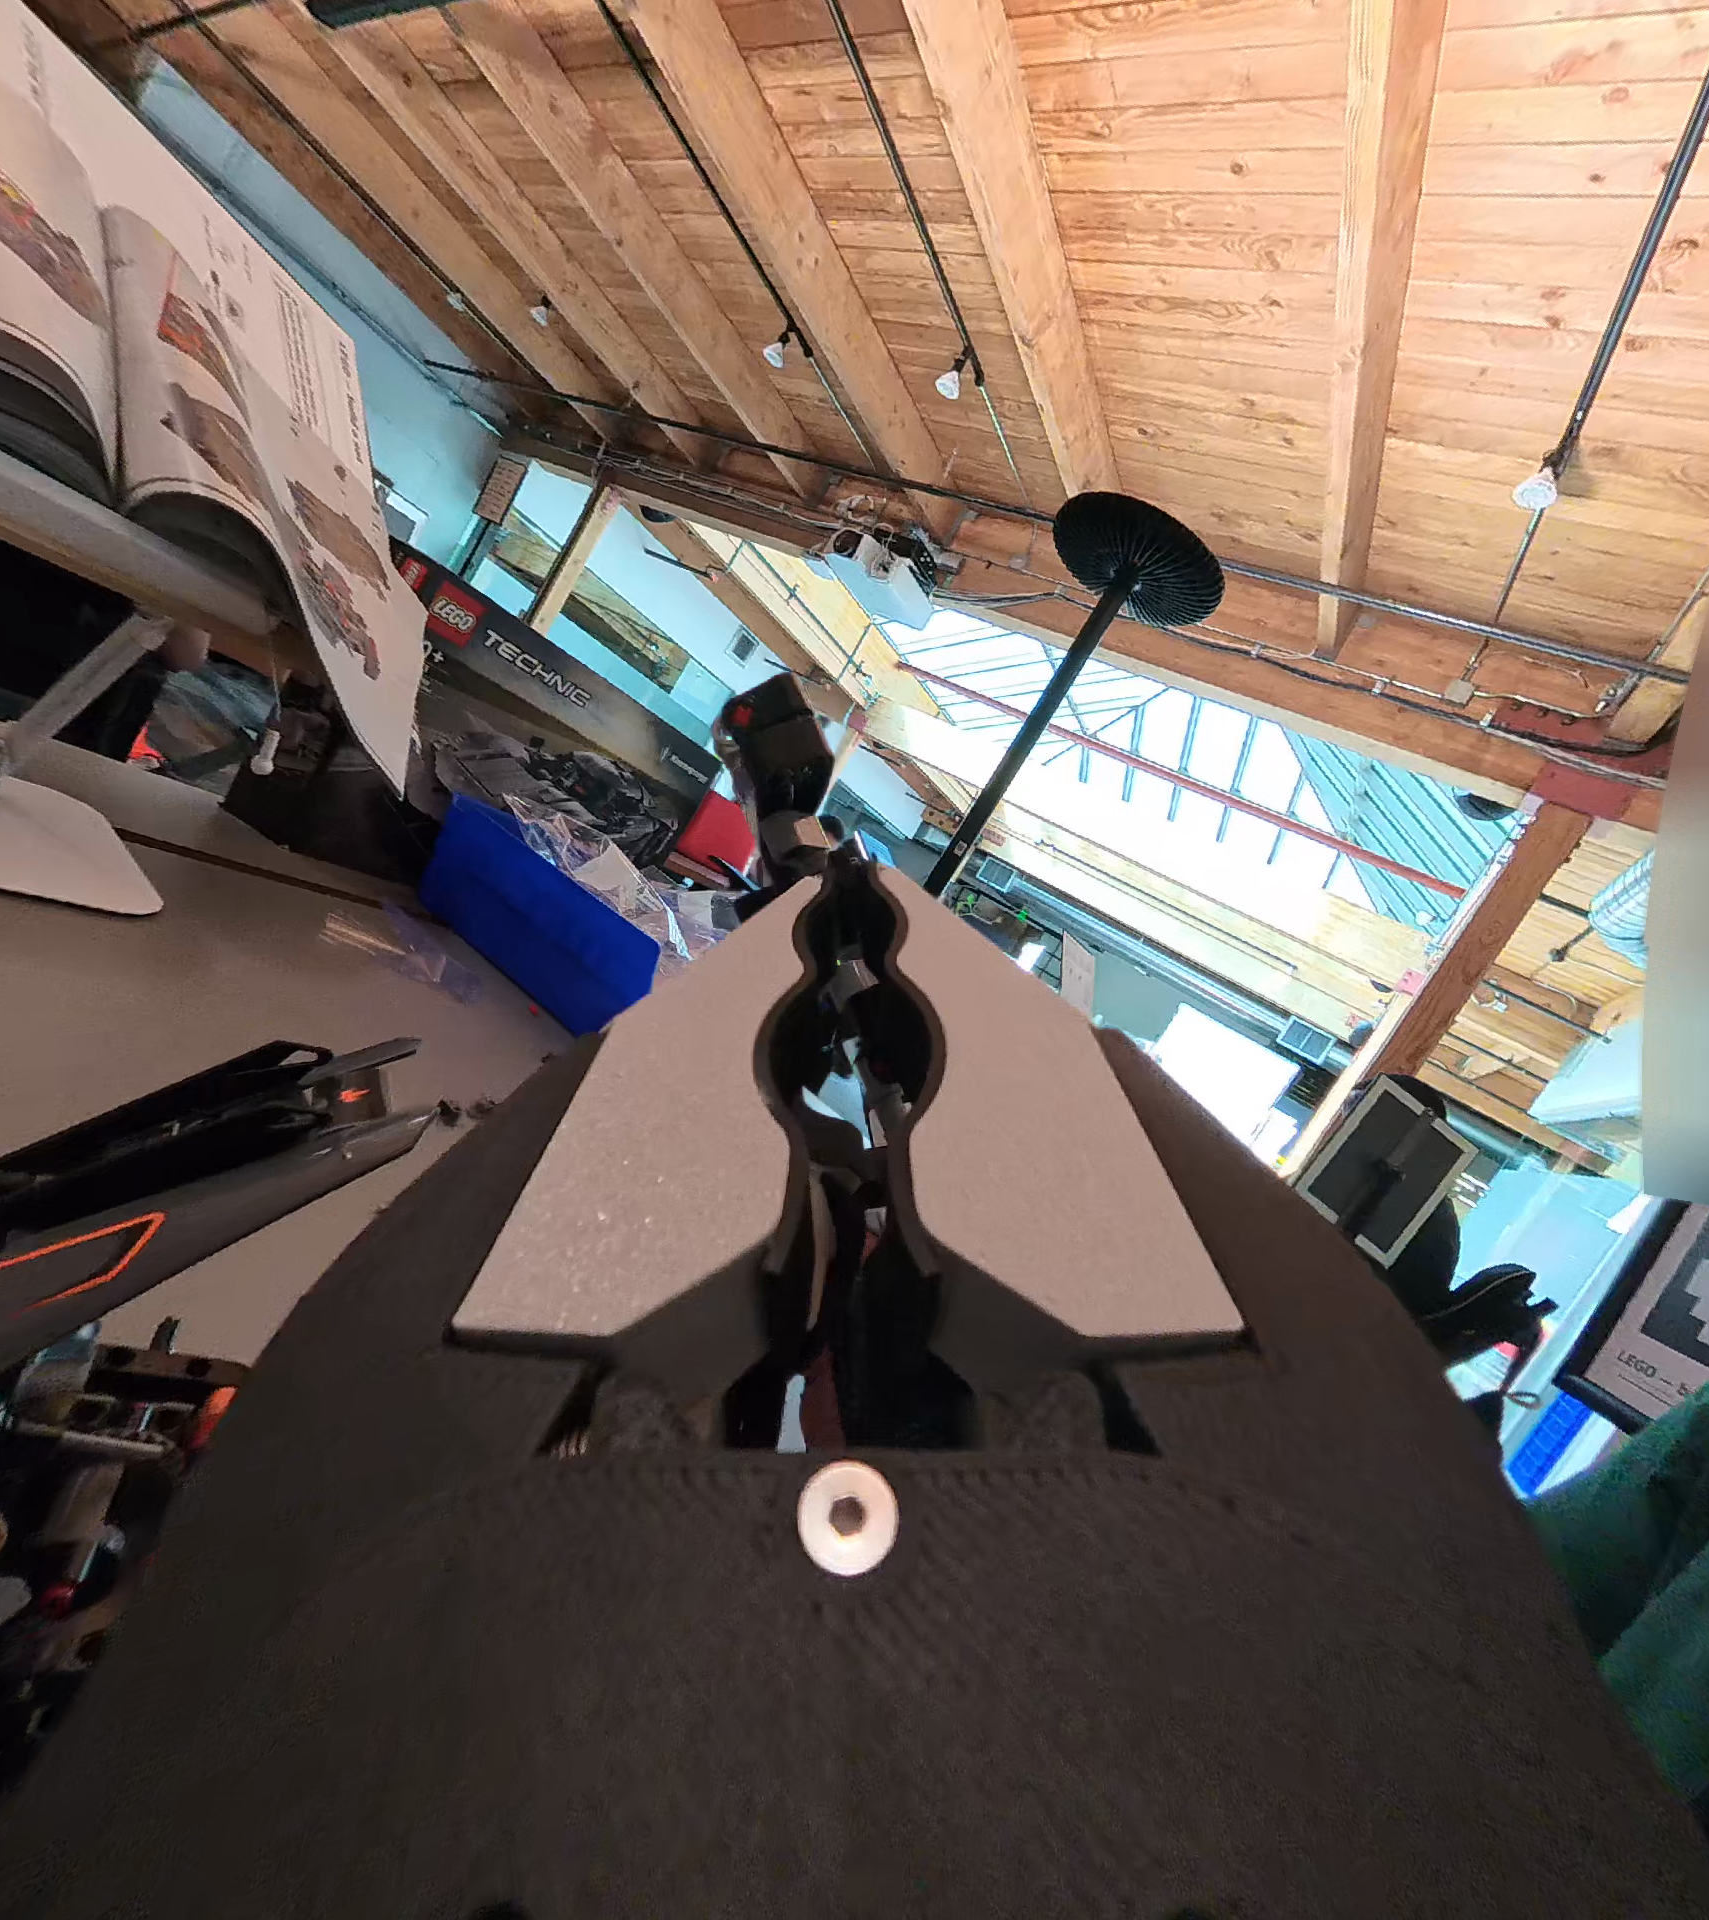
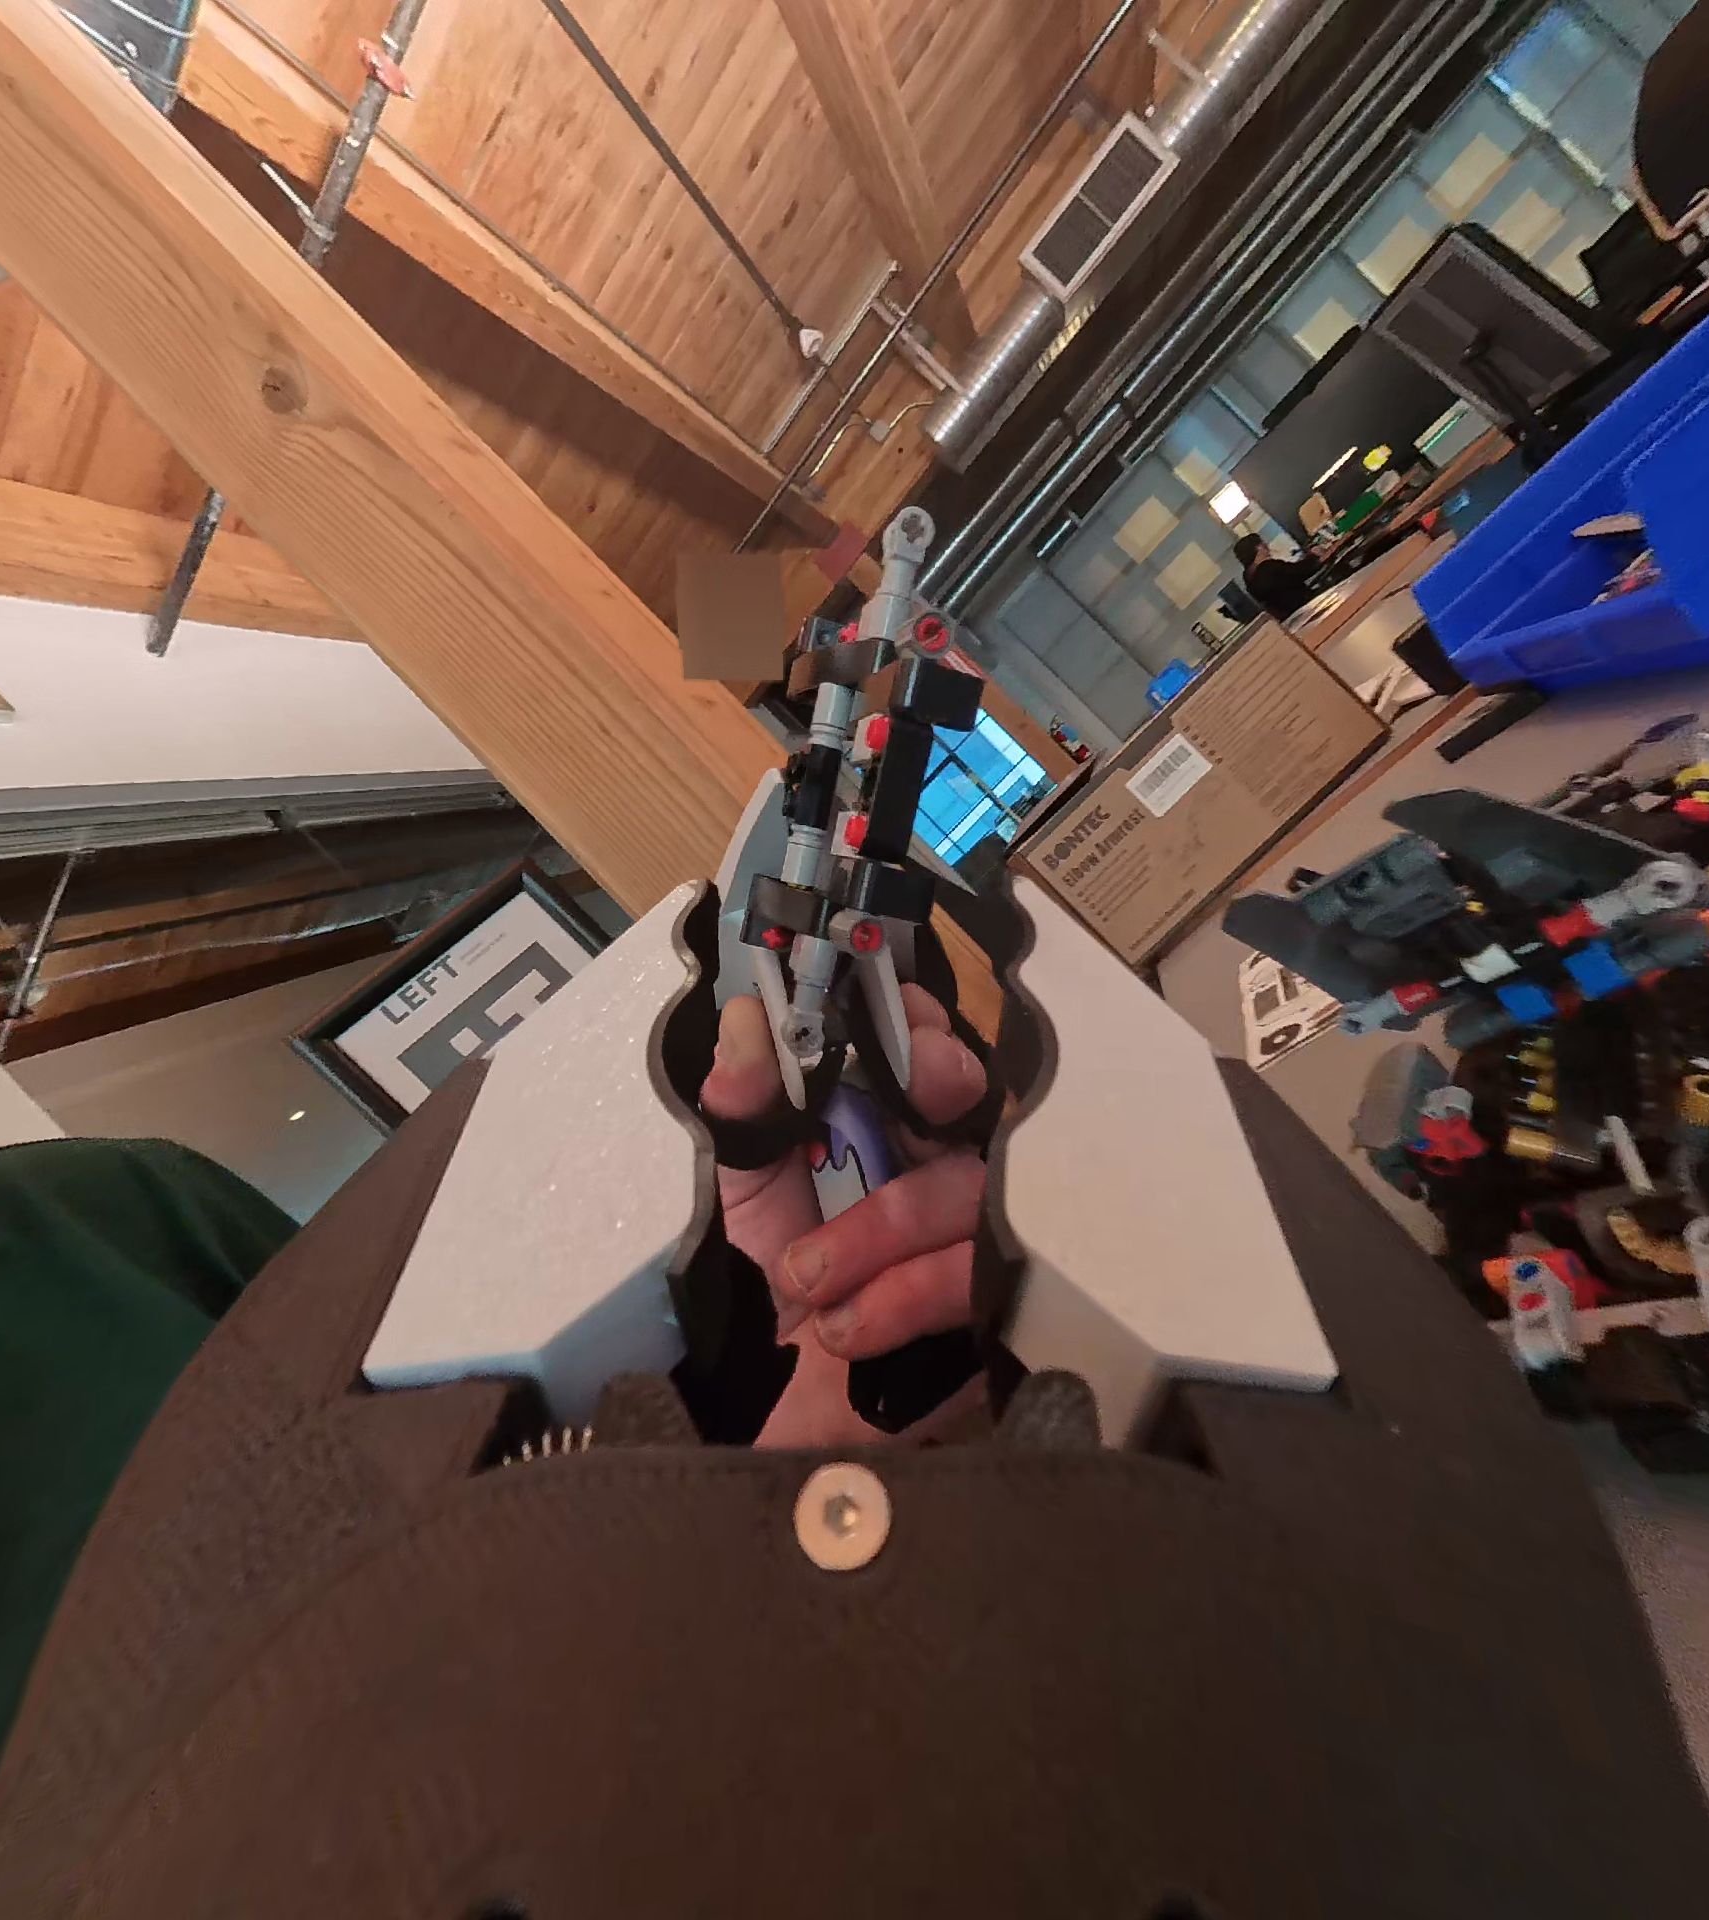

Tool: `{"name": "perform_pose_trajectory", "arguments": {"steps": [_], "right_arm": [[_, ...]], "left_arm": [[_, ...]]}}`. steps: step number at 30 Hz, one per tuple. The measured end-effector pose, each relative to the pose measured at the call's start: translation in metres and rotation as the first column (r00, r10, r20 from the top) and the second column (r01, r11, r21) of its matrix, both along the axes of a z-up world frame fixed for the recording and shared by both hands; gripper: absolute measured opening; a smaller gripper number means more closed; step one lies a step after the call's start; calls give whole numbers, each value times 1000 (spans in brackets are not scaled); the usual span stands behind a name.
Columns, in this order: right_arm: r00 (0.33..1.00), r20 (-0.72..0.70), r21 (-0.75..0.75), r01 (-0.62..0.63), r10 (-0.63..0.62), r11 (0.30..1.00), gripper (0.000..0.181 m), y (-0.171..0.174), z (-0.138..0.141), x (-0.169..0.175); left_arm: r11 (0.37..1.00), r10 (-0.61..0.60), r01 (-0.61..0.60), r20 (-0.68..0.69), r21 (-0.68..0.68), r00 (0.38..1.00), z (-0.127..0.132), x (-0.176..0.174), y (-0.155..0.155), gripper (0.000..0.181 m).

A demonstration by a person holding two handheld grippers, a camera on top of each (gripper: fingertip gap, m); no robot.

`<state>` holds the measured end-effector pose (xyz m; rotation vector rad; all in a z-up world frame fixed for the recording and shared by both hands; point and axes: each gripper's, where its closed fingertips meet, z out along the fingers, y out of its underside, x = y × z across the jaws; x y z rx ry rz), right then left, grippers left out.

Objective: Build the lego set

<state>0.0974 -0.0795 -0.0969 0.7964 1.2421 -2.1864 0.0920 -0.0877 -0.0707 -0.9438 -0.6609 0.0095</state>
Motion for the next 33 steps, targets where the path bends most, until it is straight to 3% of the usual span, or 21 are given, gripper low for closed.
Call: {"name": "perform_pose_trajectory", "arguments": {"steps": [6,15,33], "right_arm": [[999,-15,-32,-51,51,998,33,-20,7,7],[996,-19,-1,-83,83,997,25,-38,6,9],[996,-19,32,-89,90,996,18,-46,-2,-3]], "left_arm": [[999,54,-54,11,-1,998,-2,5,-22,0],[997,78,-78,60,9,995,-19,7,-37,1],[994,108,-109,79,16,991,-27,-4,-46,1]]}}
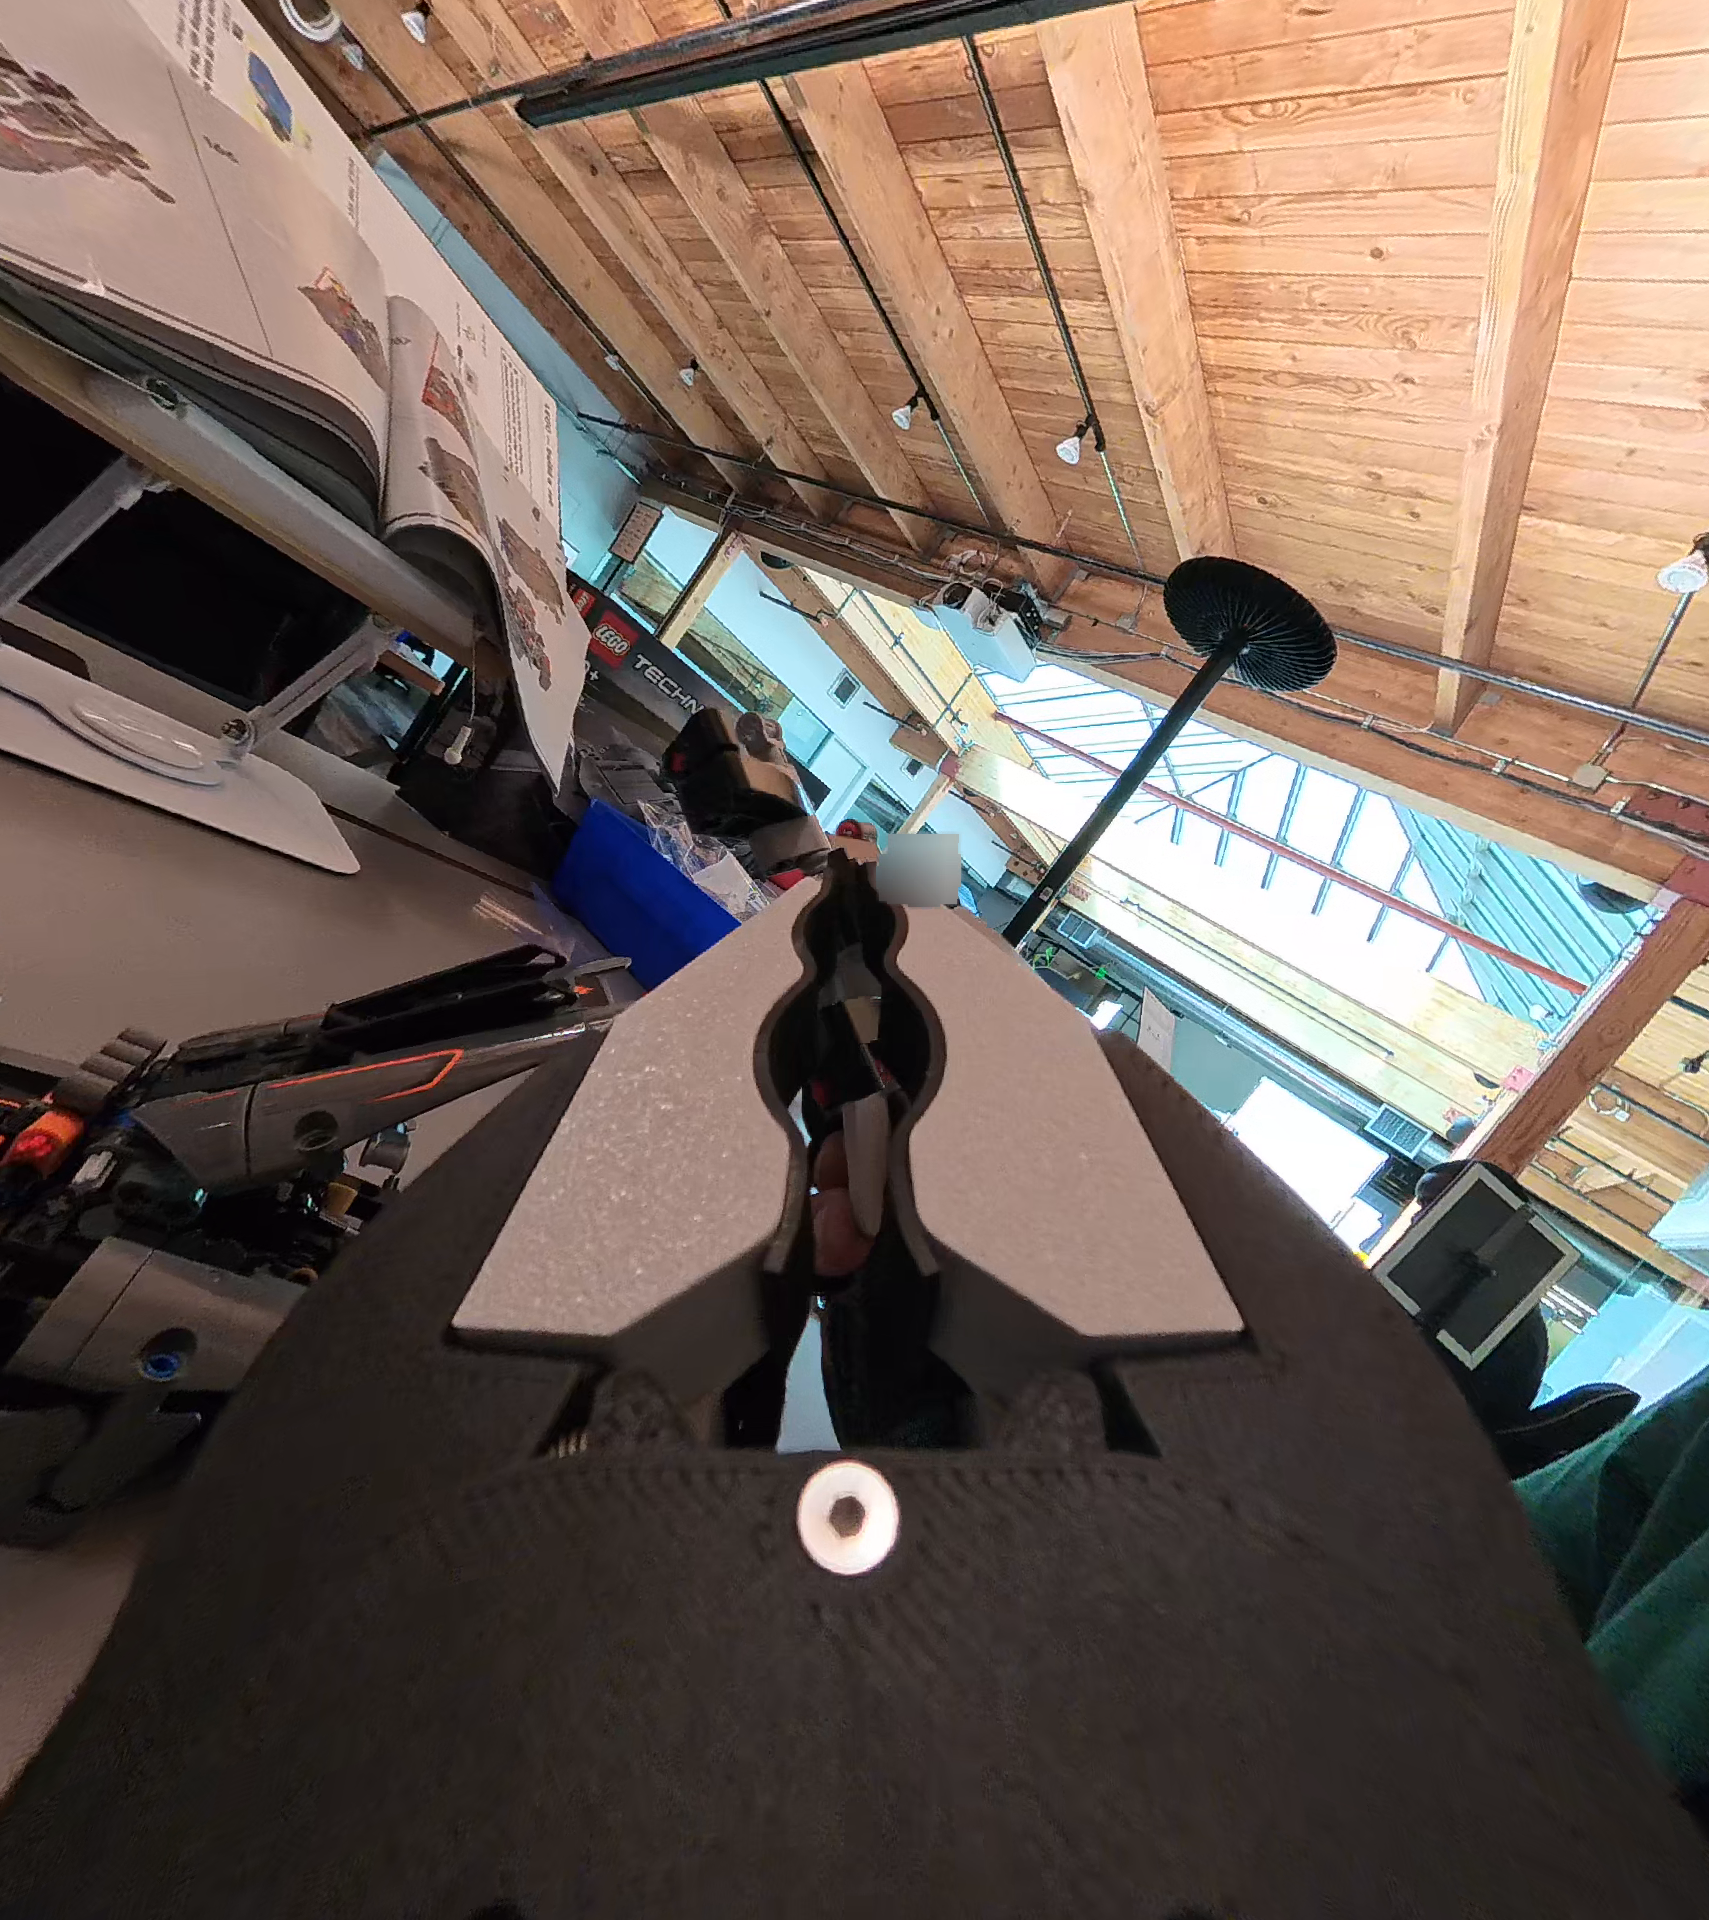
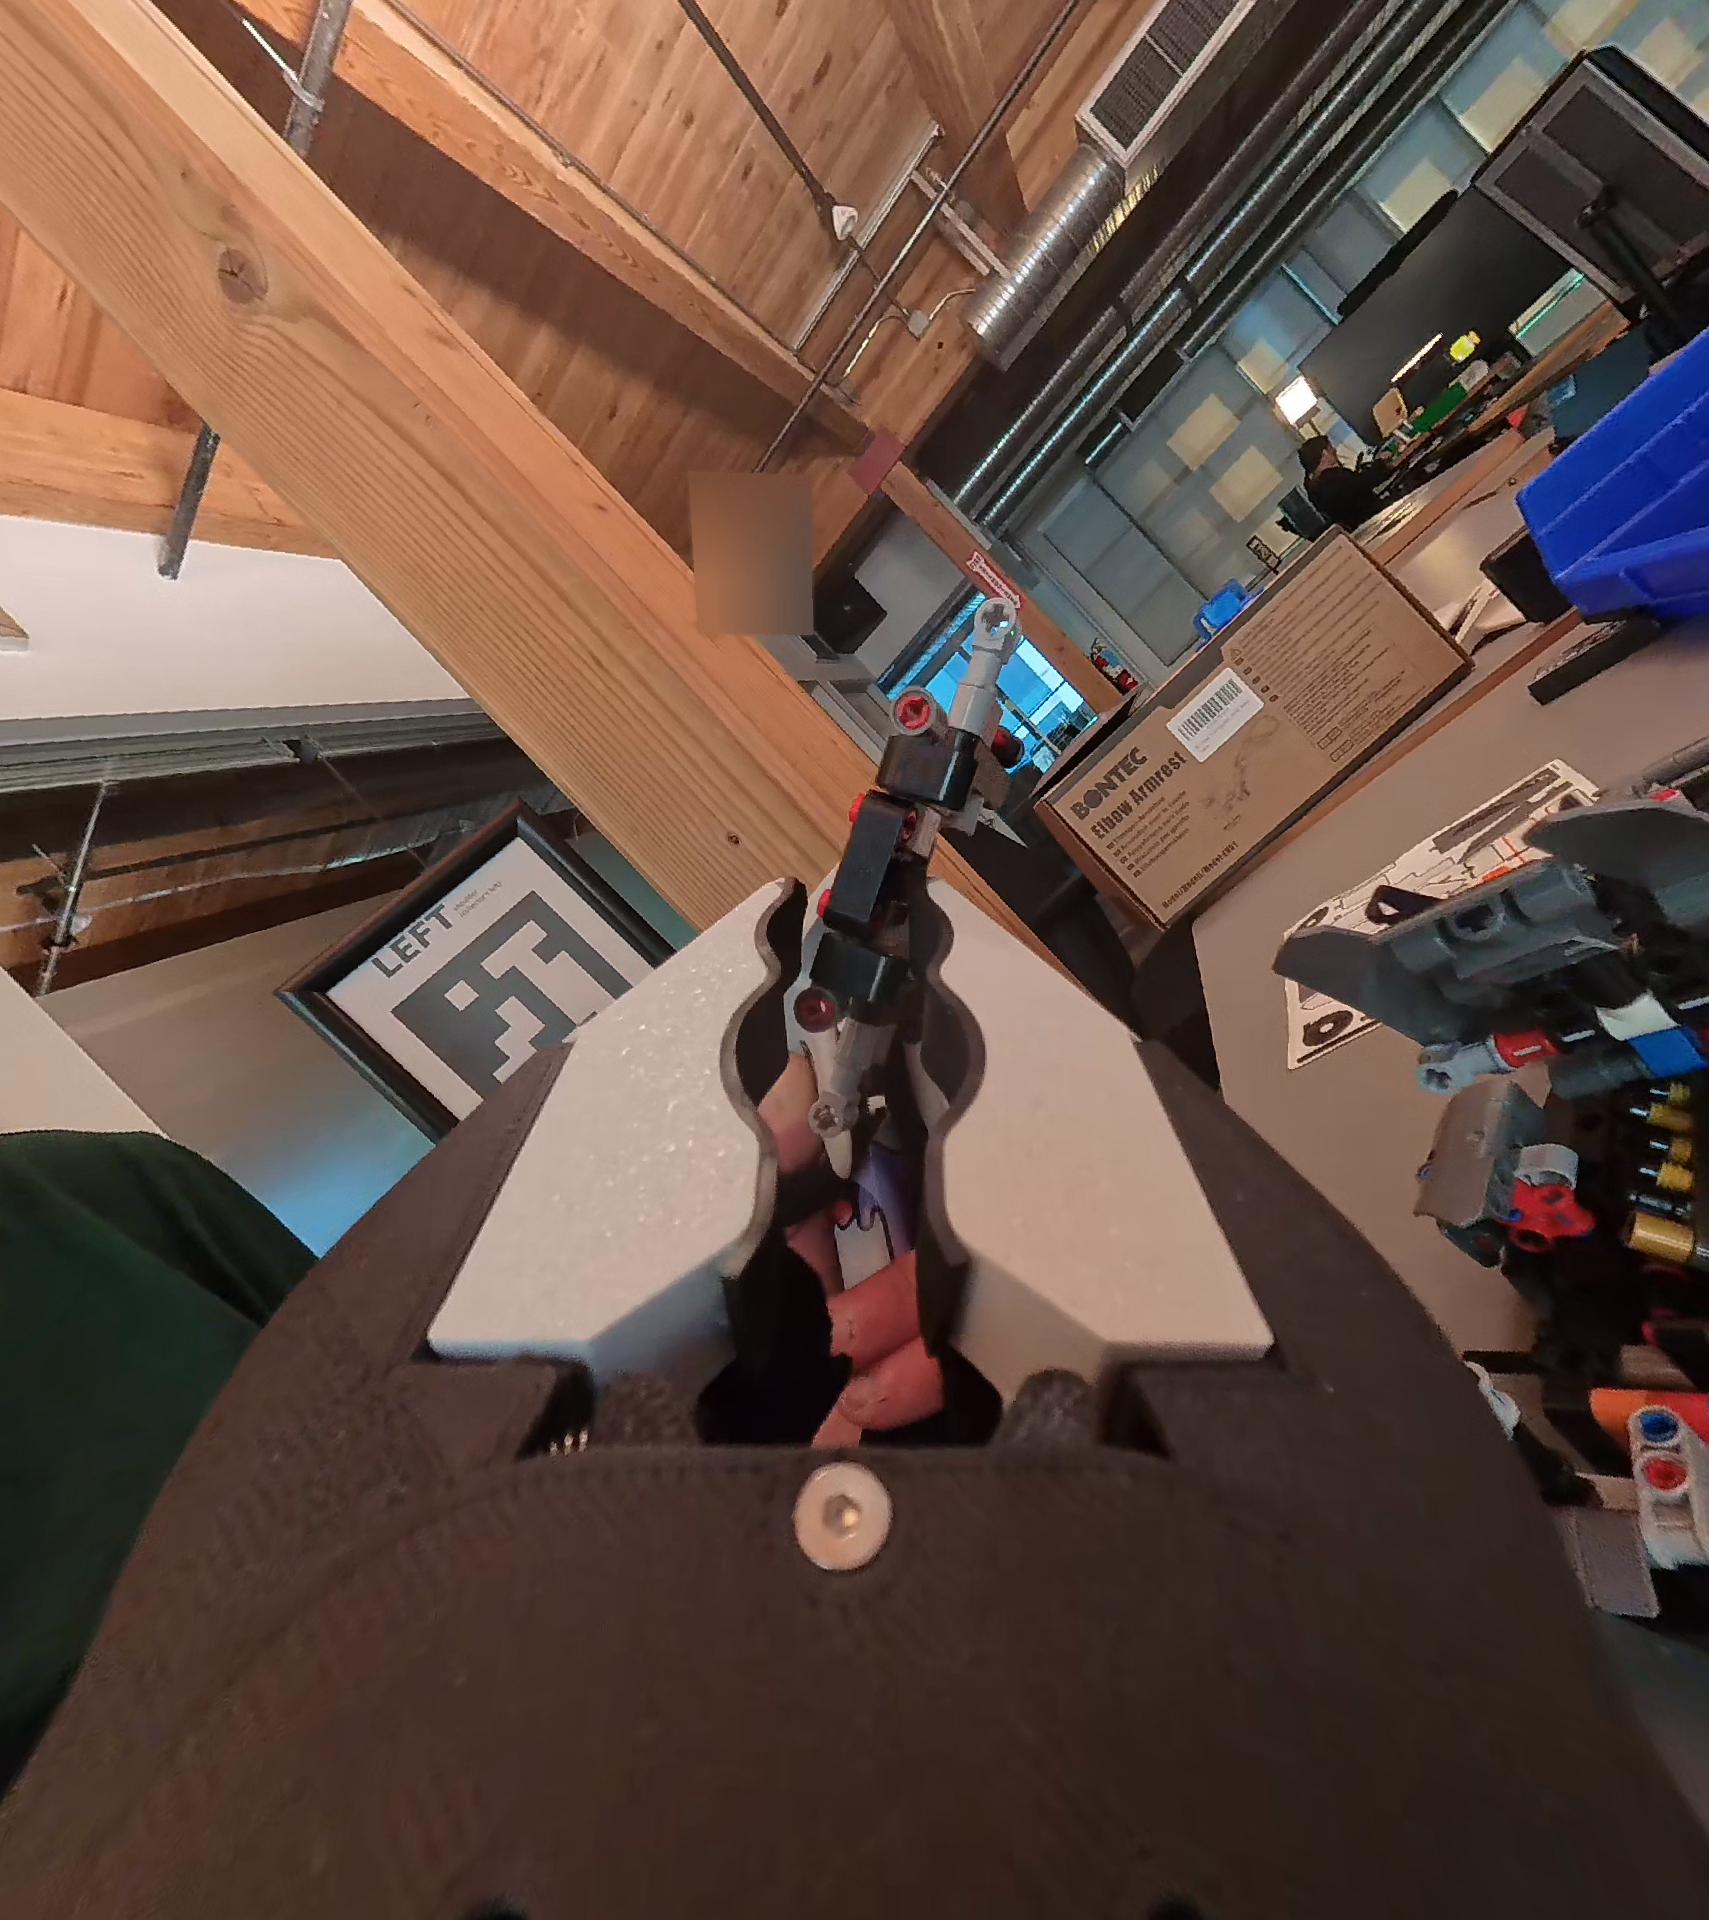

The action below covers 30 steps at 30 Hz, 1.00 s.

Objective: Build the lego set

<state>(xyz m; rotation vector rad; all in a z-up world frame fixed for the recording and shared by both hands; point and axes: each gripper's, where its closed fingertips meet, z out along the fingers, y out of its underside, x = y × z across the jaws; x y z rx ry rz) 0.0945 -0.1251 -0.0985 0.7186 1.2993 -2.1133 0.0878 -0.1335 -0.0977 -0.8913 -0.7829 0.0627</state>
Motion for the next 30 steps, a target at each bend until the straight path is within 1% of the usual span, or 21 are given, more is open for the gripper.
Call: {"name": "perform_pose_trajectory", "arguments": {"steps": [13,30], "right_arm": [[1000,1,-16,4,-4,1000,25,8,-1,-2],[999,4,-24,37,-37,999,24,30,-4,-9]], "left_arm": [[1000,-11,12,13,-14,1000,-4,-4,9,1],[999,-40,40,16,-22,999,-5,-11,31,1]]}}
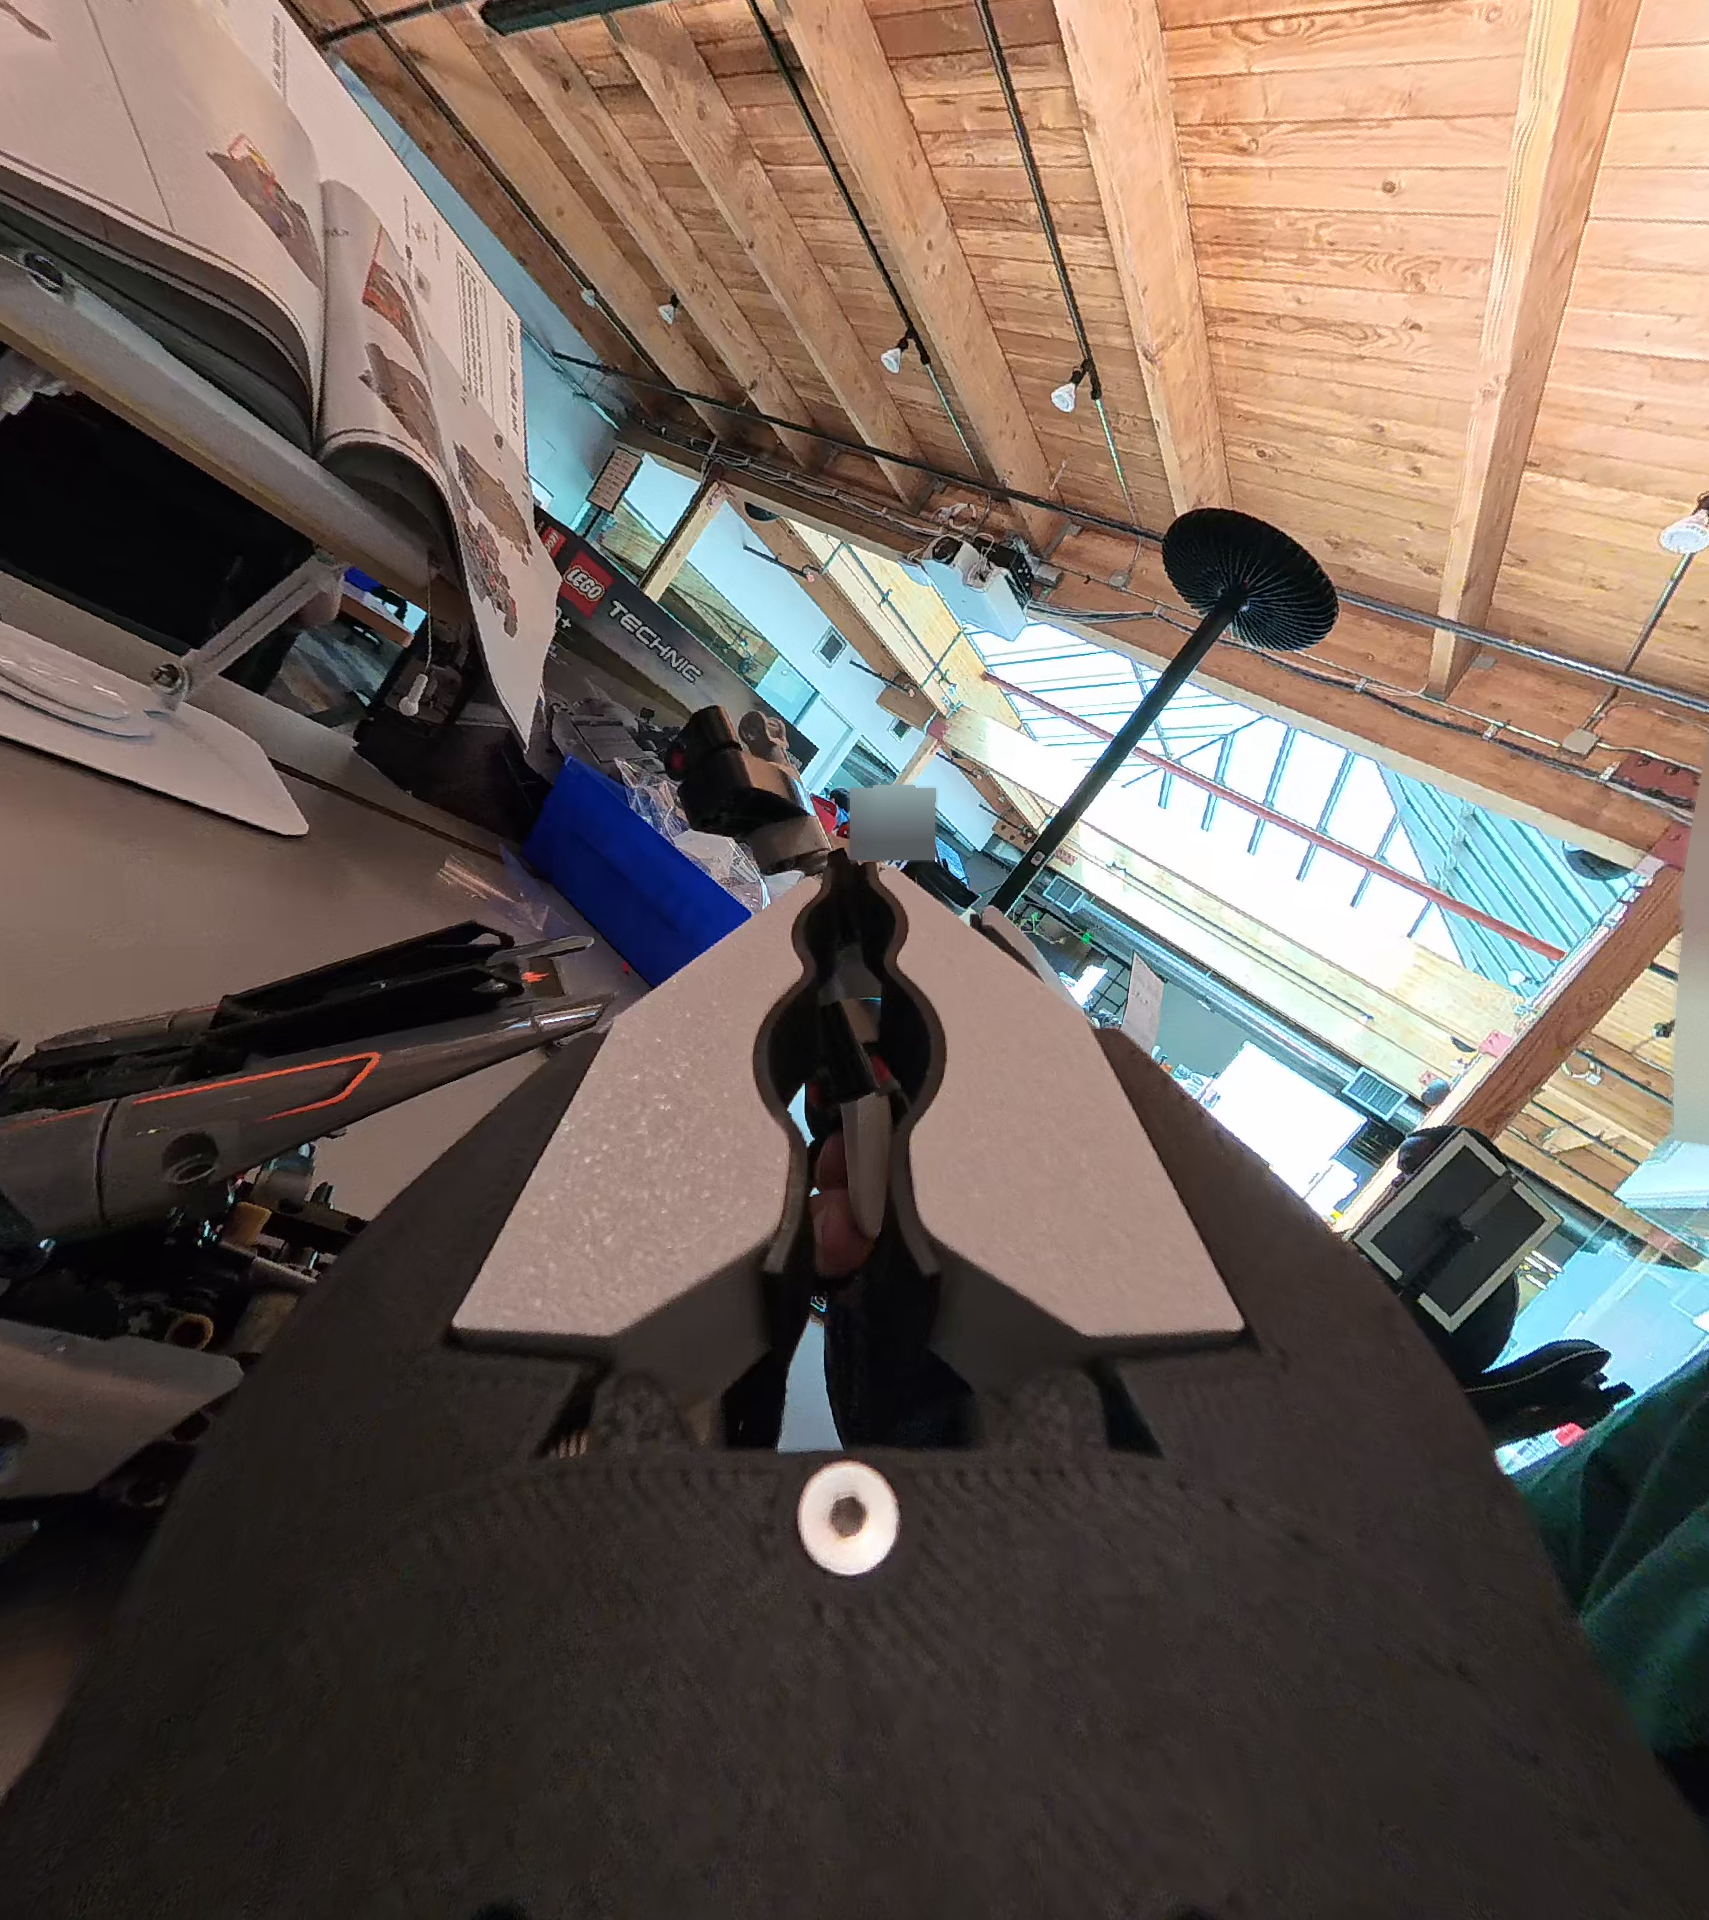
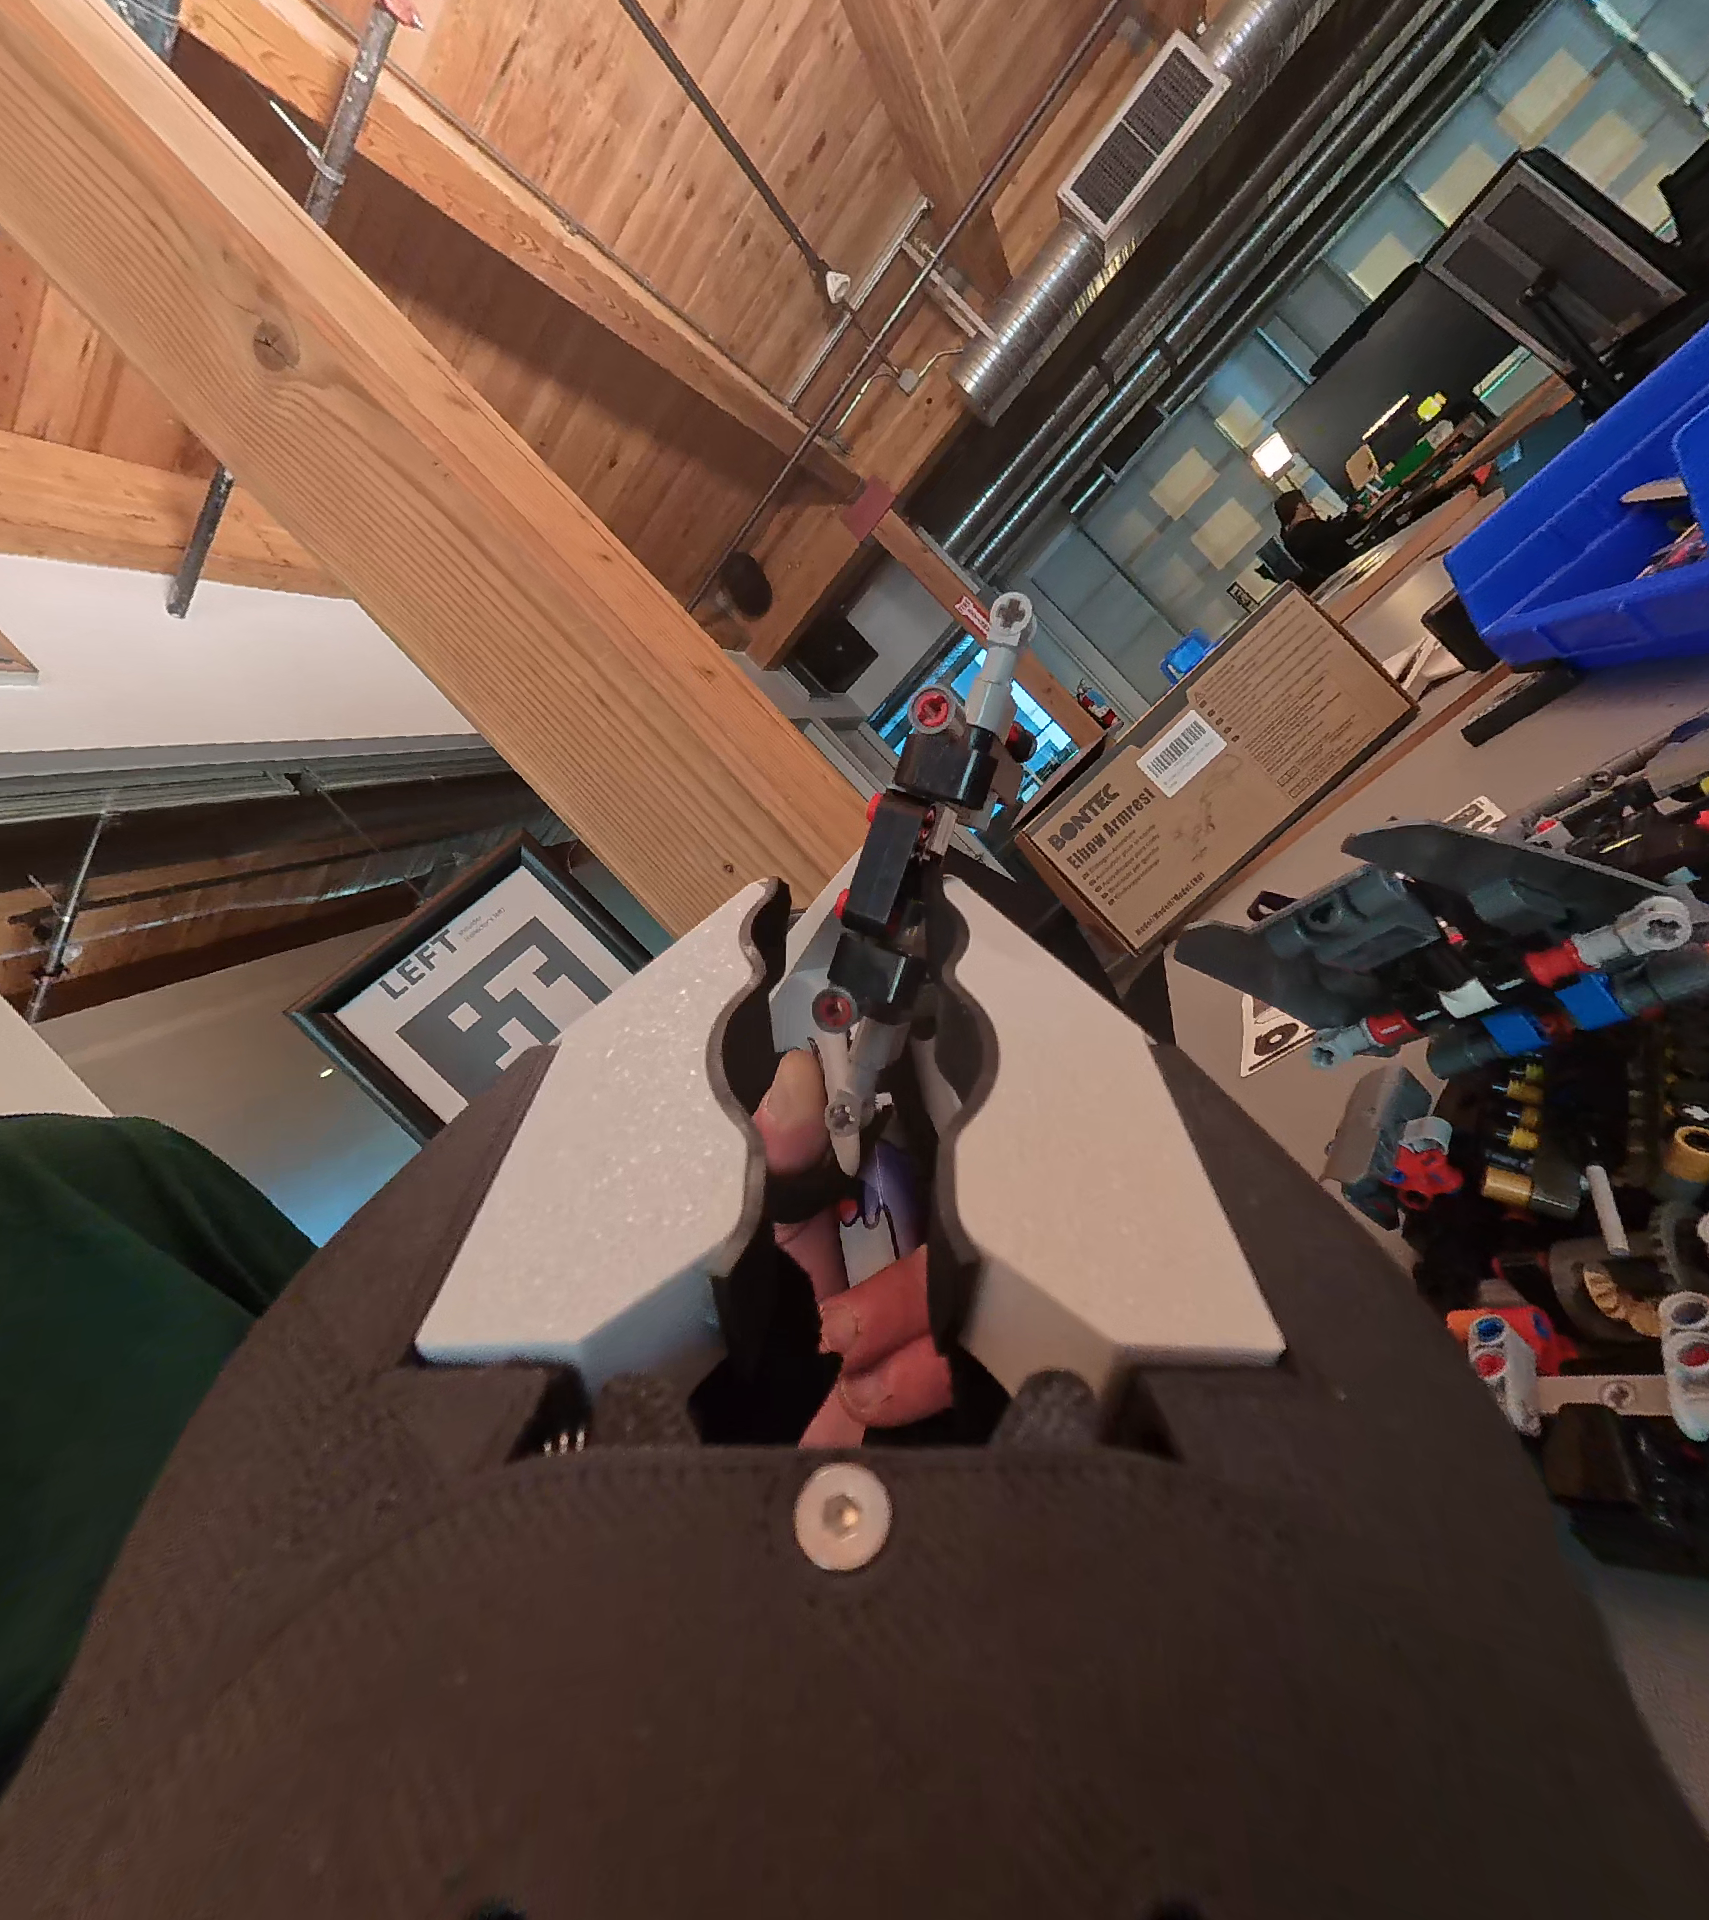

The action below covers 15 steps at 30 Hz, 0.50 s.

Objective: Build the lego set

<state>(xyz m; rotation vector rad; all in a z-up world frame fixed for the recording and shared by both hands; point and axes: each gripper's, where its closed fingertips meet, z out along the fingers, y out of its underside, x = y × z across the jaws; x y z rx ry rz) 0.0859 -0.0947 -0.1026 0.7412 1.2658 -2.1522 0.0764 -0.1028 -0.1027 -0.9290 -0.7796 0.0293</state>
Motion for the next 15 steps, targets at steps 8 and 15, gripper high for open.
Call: {"name": "perform_pose_trajectory", "arguments": {"steps": [8,15], "right_arm": [[1000,3,-5,-3,3,1000,23,1,-1,-2],[1000,3,-1,-1,1,1000,23,2,-1,-3]], "left_arm": [[1000,5,-5,1,-5,1000,0,-2,1,0],[1000,6,-6,2,-3,1000,0,-2,2,0]]}}
